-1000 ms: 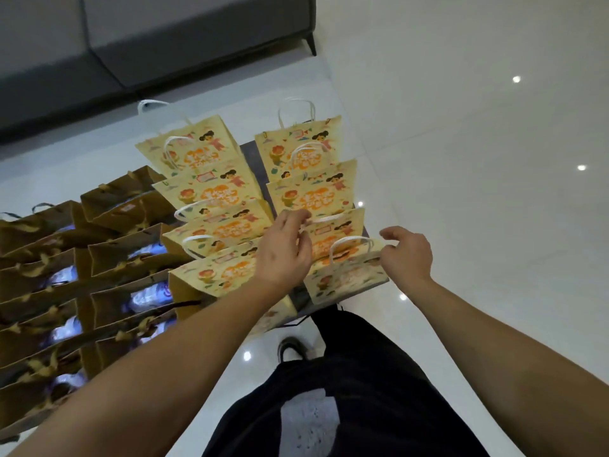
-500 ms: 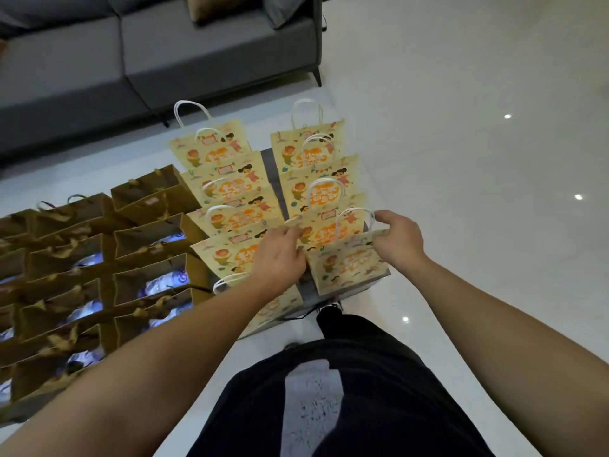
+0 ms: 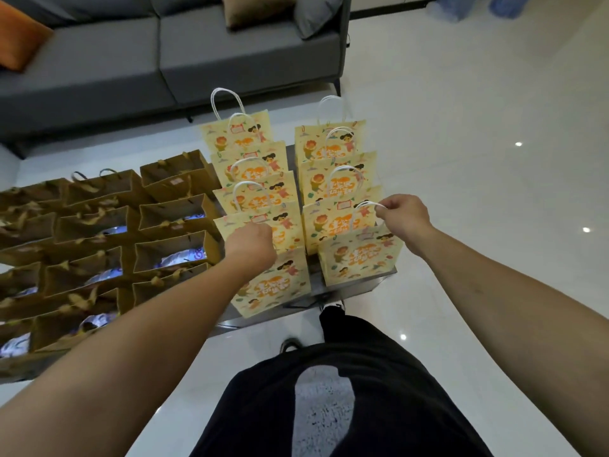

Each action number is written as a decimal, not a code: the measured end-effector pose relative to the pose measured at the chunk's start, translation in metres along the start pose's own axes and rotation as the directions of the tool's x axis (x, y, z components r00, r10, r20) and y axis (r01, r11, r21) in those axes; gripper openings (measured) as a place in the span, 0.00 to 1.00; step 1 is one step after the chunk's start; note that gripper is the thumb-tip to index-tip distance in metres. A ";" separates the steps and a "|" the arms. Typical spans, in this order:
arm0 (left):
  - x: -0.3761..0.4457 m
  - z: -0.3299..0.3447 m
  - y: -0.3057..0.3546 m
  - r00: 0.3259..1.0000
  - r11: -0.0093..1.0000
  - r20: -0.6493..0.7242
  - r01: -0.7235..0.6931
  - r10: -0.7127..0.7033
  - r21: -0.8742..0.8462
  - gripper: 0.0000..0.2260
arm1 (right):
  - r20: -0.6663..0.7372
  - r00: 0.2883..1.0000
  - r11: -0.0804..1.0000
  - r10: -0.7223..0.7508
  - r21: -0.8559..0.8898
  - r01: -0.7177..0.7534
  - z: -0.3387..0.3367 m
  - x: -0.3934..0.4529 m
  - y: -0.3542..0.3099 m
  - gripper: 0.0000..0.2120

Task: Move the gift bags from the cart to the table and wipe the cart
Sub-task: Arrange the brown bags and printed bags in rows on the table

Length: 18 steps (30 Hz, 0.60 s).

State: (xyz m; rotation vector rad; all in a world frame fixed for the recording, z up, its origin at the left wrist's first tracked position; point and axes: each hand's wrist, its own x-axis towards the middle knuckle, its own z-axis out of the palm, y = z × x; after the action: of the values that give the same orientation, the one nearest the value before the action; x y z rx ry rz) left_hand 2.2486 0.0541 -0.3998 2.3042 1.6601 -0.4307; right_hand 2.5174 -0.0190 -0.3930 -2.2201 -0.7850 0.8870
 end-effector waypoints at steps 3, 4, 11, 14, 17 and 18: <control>-0.003 -0.002 -0.005 0.995 0.964 -0.049 0.075 -0.090 -0.255 0.08 | 0.029 1.000 1.000 -0.005 0.008 0.005 0.000 -0.005 0.000 0.09; -0.005 -0.004 -0.006 0.991 0.943 -0.050 0.099 -0.121 -0.319 0.07 | 0.045 0.999 1.000 -0.014 0.007 0.014 0.000 -0.006 -0.001 0.08; -0.030 -0.022 -0.008 0.956 0.837 -0.083 0.200 -0.280 -0.510 0.03 | 0.203 0.979 0.999 -0.031 0.042 0.023 -0.005 -0.001 -0.010 0.09; -0.049 -0.039 0.001 0.925 0.836 -0.181 0.204 -0.335 -0.509 0.04 | 0.287 0.955 0.997 -0.073 0.020 0.070 -0.004 -0.005 -0.016 0.10; -0.076 -0.052 0.003 0.883 0.811 -0.229 0.238 -0.410 -0.534 0.04 | 0.357 0.924 0.987 -0.136 -0.027 0.156 0.003 -0.013 -0.021 0.14; -0.085 -0.054 0.001 0.863 0.790 -0.237 0.256 -0.446 -0.557 0.04 | 0.379 0.913 0.984 -0.150 -0.037 0.177 0.006 -0.016 -0.024 0.15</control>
State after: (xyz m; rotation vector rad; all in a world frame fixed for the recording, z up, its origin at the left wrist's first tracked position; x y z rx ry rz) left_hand 2.2285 0.0004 -0.3173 1.7361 2.0820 0.3661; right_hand 2.4960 -0.0132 -0.3738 -2.0300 -1.1770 1.2349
